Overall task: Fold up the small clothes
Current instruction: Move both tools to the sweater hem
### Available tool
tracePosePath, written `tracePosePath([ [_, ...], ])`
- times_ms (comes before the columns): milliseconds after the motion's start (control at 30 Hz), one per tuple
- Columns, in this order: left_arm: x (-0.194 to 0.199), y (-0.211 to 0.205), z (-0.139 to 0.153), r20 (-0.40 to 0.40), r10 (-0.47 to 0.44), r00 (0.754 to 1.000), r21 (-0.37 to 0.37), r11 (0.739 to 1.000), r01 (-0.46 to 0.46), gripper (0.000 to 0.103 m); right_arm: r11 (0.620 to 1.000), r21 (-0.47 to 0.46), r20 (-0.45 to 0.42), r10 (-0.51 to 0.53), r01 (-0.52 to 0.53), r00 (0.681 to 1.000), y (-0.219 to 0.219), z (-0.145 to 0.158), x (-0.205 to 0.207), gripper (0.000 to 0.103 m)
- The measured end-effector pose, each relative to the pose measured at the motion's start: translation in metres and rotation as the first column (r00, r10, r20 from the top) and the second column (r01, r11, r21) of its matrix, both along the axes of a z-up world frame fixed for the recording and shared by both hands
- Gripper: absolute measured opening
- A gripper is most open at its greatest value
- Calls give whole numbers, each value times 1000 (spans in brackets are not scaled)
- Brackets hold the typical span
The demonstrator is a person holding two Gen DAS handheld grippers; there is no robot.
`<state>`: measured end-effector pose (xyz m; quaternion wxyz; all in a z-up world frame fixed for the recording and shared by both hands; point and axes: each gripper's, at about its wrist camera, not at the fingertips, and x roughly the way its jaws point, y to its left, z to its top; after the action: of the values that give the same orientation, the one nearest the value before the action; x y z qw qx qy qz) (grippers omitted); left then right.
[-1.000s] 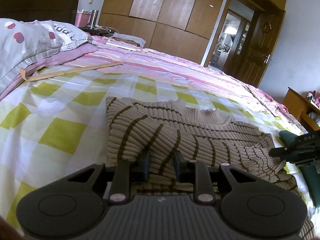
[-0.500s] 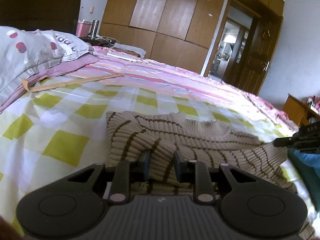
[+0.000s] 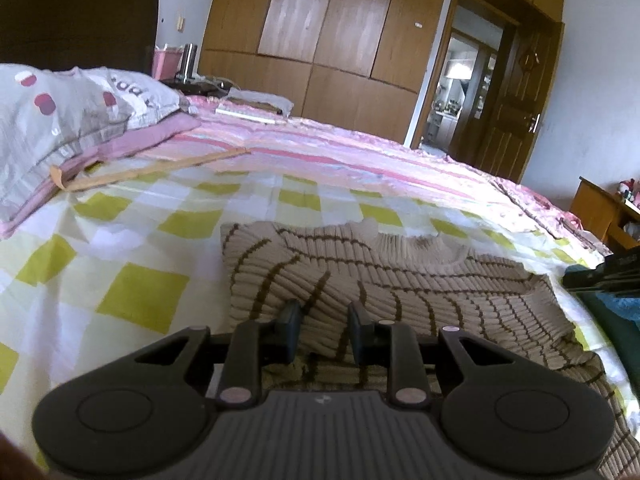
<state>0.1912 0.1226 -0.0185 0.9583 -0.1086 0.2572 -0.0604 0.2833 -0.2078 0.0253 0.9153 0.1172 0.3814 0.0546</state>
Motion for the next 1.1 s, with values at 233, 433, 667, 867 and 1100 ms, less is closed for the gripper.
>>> tracePosePath([
  [233,7,1,-3,-21,29,999,32,999,-29,32,993,4,56,118,-118,991,30,13,-19,10],
  [433,11,4,-7,-47,22,999,43,999,-20,33,992,-27,-37,119,-120,992,42,-19,-7,6],
  [667,1,2,-1,-14,32,999,65,997,-31,32,997,29,-16,77,-76,997,25,-16,-13,10],
  [867,5,2,-8,-50,33,998,68,997,-30,33,999,-17,-31,49,-50,998,16,-23,-15,7],
  [1100,-12,1,9,-48,23,999,82,996,-19,33,998,19,-24,56,-56,998,16,-10,-25,11],
])
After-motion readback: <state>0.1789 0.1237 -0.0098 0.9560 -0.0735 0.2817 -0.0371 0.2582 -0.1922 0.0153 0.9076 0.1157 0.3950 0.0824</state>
